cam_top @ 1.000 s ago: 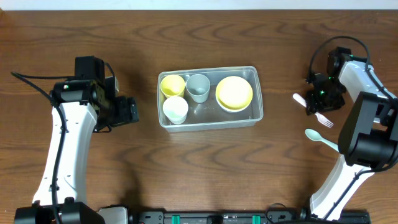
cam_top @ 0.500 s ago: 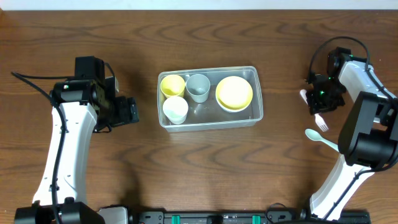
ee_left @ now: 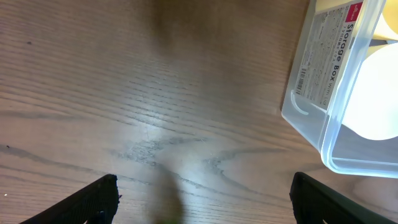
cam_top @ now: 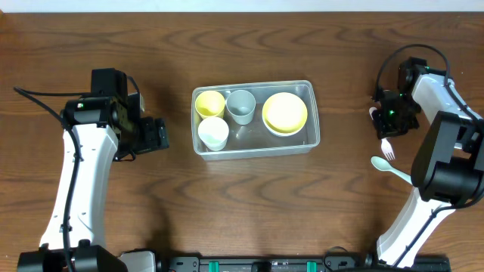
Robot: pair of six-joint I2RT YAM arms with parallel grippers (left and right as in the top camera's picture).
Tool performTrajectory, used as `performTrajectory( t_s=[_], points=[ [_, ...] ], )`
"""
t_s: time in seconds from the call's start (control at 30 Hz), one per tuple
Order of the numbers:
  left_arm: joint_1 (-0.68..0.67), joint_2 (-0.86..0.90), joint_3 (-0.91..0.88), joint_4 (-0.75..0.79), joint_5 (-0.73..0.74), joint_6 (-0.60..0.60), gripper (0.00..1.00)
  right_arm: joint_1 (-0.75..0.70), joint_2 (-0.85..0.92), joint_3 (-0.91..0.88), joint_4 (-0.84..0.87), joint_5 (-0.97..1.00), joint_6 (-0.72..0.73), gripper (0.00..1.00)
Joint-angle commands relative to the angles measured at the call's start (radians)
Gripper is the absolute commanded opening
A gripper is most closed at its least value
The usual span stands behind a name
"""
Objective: Pack container
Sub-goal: 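Carry the white fork into the box beside the yellow bowl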
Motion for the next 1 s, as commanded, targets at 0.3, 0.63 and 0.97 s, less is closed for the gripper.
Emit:
performTrajectory(
  t_s=[0.3,0.63,0.97],
  points=[
    [0.003,-0.012,-0.001,-0.005,-0.004,-0.002,0.88,0.144,-0.263,0.187,-0.078,-0.098,0.045,0.01],
    [0.003,-0.012,-0.001,-0.002,-0.004,-0.002,0.88,0.555,-0.492,0.217,-0.089,-0.117,-0.291,0.01],
    [0.003,-0.012,-0.001,-0.002,-0.004,-0.002,0.88,0.771,-0.362,0.165,-0.1,-0.118,-0.37,0.02]
  ],
)
